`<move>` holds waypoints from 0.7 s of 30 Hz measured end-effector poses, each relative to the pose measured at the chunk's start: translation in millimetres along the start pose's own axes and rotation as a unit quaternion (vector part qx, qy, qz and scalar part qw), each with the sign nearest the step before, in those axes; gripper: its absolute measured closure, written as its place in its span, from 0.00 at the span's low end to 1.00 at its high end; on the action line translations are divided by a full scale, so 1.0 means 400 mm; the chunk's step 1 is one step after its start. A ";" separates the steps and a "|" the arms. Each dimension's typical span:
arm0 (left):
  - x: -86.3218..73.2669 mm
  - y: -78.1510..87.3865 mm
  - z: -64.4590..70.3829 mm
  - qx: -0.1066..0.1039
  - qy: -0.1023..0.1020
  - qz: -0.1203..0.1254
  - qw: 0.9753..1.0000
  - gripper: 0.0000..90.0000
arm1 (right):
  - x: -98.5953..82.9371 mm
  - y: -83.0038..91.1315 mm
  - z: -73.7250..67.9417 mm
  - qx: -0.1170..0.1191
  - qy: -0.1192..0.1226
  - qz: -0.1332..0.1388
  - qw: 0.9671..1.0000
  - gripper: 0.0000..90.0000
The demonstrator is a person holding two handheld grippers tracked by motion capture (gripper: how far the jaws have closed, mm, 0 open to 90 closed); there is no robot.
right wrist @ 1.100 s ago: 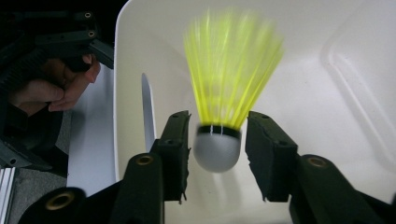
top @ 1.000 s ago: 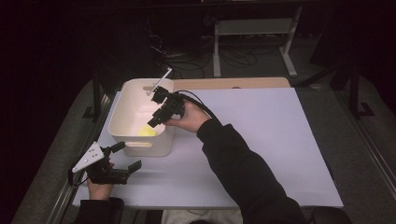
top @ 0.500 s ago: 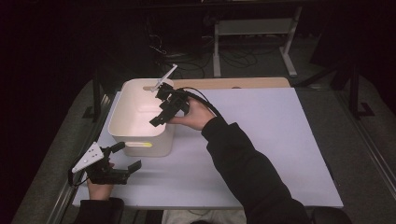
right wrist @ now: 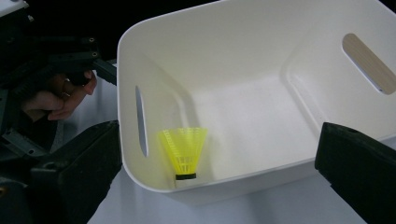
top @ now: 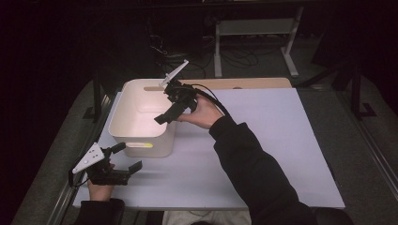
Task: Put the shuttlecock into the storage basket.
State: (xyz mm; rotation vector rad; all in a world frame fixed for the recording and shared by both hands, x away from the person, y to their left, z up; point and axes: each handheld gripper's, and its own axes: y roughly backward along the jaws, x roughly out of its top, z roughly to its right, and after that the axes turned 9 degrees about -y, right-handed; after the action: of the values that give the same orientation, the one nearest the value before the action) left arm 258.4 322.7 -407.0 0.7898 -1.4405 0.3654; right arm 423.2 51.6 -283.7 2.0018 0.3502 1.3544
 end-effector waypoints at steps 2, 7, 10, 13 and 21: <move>0.000 0.000 0.000 0.000 0.000 0.000 1.000 0.00 | -0.005 0.015 0.004 -0.003 0.001 0.008 1.000 0.00; 0.000 0.000 0.000 0.001 0.000 0.000 1.000 0.00 | -0.016 0.041 0.010 -0.006 -0.002 0.017 1.000 0.00; 0.000 0.000 -0.001 0.002 0.000 0.000 1.000 0.00 | -0.021 0.048 0.012 -0.008 -0.001 0.018 1.000 0.00; 0.000 0.000 0.000 0.001 0.000 0.000 1.000 0.00 | -0.032 0.062 0.016 -0.012 -0.004 0.023 1.000 0.00; 0.000 0.000 0.000 0.002 0.001 -0.001 1.000 0.00 | -0.049 0.081 0.022 -0.013 -0.005 0.032 0.999 0.00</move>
State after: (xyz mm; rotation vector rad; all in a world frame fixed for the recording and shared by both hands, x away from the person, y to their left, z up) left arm 258.6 322.7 -407.1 0.7940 -1.4375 0.3682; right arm 418.1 13.5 -277.8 2.0133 0.2654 1.3794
